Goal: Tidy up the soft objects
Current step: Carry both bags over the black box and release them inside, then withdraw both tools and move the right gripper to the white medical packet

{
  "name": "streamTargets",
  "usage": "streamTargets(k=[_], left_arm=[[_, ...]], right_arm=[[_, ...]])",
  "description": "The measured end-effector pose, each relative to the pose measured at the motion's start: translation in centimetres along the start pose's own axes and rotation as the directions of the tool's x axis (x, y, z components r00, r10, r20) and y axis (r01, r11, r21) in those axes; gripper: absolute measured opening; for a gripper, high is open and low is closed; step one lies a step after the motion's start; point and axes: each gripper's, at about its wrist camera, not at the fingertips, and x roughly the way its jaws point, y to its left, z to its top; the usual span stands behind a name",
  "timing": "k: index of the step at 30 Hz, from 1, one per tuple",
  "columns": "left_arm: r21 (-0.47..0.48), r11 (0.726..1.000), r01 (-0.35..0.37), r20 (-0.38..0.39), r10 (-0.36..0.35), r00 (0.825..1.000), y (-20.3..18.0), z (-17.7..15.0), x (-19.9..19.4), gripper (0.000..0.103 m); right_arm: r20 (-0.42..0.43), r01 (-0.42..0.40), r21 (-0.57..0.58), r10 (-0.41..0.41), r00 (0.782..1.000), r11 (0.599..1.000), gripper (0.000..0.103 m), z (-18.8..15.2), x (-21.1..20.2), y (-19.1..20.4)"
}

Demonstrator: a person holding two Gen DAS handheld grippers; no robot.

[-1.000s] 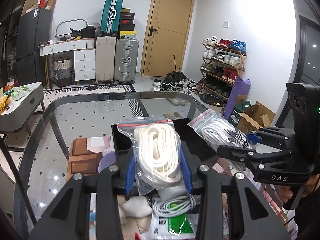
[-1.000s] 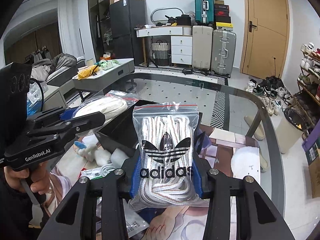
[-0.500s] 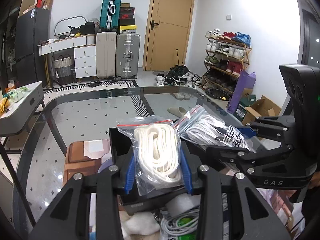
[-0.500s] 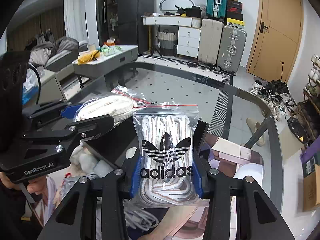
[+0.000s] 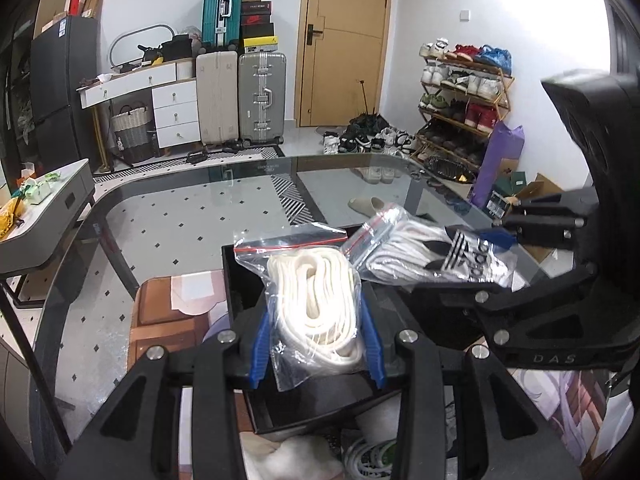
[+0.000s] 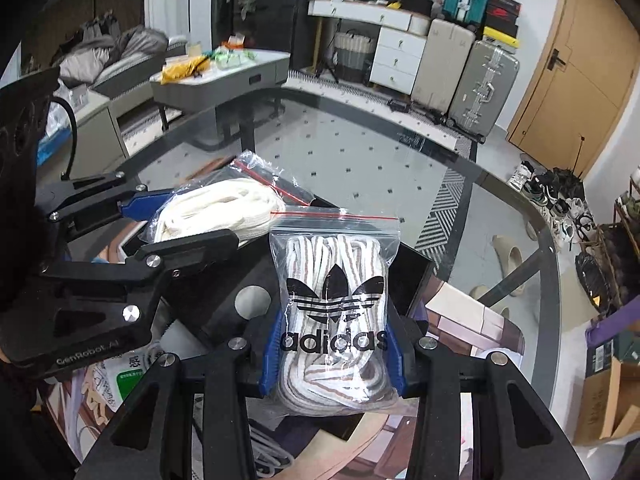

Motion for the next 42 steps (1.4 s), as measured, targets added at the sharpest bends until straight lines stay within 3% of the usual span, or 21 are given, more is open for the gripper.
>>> streamTargets(k=[11,19,21,23,25,28,29,31,33,37,42], left_arm=[[0.030,0.999,-0.019,-0.022,0.020,1.000,-0.2,-0.2,0.6,0.039],[0.019,1.000,0.008,-0.034,-0.007,0.999,-0.2,-0.2,0.1,0.040],[0.017,1.000,0.013,-0.032,-0.013,0.999,-0.1,-0.2,-0.1,0.045],[0.015,1.000,0.016,-0.020,-0.016,1.000,-0.1,-0.1,-0.6,0.059],[0.009,1.000,0.012,0.002,-0.012,1.000,-0.1,0.0,-1.3,0.066],[-0.002,1.000,0.006,0.035,-0.006,0.999,0.1,0.1,-2.4,0.090],[-0.006,1.000,0.003,0.054,-0.003,0.999,0.2,0.1,-3.0,0.093],[-0.011,1.000,0.008,0.070,-0.007,0.997,0.3,0.2,-3.7,0.095],[-0.025,1.000,0.004,0.082,-0.002,0.997,0.6,0.0,-4.4,0.103],[-0.055,0.998,0.021,0.108,-0.015,0.994,1.3,-0.7,-6.1,0.103],[-0.065,0.998,0.012,0.124,-0.004,0.992,1.3,-1.8,-8.1,0.103]], right_arm=[[-0.085,-0.008,-0.080,0.001,0.996,0.997,0.043,1.4,3.1,0.2],[-0.076,-0.028,-0.097,0.021,0.997,0.995,0.045,1.5,3.3,0.1],[-0.058,-0.022,-0.098,0.017,0.998,0.995,0.056,1.3,2.8,0.1],[-0.030,-0.006,-0.113,0.003,1.000,0.994,0.062,1.0,1.8,0.2],[-0.010,0.011,-0.113,-0.012,1.000,0.993,0.068,0.8,1.0,0.3],[0.030,0.026,-0.086,-0.024,0.999,0.996,0.076,0.3,-0.4,0.0],[0.051,0.037,-0.073,-0.033,0.998,0.997,0.082,0.1,-1.0,0.0],[0.104,0.060,-0.038,-0.056,0.993,0.997,0.089,-0.6,-2.3,-0.1],[0.154,0.071,0.016,-0.073,0.985,0.997,0.101,-1.3,-3.5,-0.5],[0.233,0.034,0.128,-0.064,0.970,0.991,0.102,-3.1,-5.9,-0.9],[0.271,-0.006,0.189,-0.046,0.962,0.982,0.102,-5.2,-7.8,-0.5]])
